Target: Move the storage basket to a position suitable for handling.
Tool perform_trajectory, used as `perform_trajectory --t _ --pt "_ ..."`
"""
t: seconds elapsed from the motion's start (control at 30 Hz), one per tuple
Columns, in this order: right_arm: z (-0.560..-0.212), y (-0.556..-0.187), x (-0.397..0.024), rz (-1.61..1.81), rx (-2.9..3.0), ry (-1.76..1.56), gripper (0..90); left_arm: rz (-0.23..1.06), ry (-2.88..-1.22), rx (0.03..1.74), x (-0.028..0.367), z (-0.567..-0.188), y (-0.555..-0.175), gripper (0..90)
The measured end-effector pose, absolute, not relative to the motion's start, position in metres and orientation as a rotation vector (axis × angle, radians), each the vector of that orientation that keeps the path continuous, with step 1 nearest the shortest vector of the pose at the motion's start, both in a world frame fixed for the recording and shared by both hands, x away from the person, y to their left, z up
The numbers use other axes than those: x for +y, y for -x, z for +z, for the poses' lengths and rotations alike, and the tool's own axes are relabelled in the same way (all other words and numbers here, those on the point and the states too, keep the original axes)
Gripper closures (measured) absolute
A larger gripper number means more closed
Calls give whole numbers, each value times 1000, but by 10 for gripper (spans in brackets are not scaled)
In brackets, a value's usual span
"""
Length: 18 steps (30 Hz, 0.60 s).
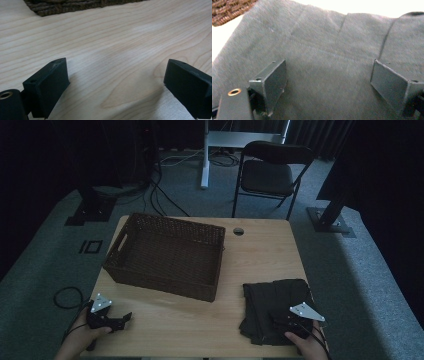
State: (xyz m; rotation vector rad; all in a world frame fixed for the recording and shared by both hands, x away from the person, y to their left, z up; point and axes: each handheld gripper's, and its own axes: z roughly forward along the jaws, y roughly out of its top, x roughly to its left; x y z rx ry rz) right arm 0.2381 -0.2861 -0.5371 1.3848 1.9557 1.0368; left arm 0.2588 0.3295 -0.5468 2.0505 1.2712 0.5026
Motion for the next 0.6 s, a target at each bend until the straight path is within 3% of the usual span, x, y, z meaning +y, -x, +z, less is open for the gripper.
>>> perform_trajectory --t 0.6 --pt "-509 -258 -252 1138 1943 -1308 132 532 -2021 1272 344 -530 -269 63"
